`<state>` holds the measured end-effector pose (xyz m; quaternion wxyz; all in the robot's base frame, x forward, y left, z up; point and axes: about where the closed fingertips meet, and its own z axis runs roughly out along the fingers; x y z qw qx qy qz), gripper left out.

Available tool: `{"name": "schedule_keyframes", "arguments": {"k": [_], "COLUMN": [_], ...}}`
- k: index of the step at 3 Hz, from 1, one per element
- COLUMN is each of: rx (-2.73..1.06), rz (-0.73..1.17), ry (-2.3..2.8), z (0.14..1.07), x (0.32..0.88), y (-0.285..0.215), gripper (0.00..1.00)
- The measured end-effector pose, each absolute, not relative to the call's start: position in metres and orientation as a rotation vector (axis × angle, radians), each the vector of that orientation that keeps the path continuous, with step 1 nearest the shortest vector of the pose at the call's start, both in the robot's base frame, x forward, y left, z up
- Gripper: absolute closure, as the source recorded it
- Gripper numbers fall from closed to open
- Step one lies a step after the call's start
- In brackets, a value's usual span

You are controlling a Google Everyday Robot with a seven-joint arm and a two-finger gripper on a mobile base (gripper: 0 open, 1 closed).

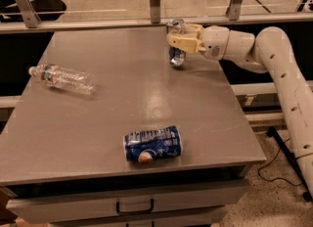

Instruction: Place redbull can upright

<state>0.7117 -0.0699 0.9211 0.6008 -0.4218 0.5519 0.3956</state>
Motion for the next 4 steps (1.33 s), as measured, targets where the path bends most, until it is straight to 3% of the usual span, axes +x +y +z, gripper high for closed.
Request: {"name": "schedule_keyframes", "arguments": {"k": [3, 4], "rx": [-1.022, -1.025], "rz": [0.975, 0.973], "ry": [1.229, 1.223], "z": [0.9111, 0.9109], "x": [0.7059, 0.7045], "y": [-0.0727, -0.0759], "gripper": [0.12, 0.0]}}
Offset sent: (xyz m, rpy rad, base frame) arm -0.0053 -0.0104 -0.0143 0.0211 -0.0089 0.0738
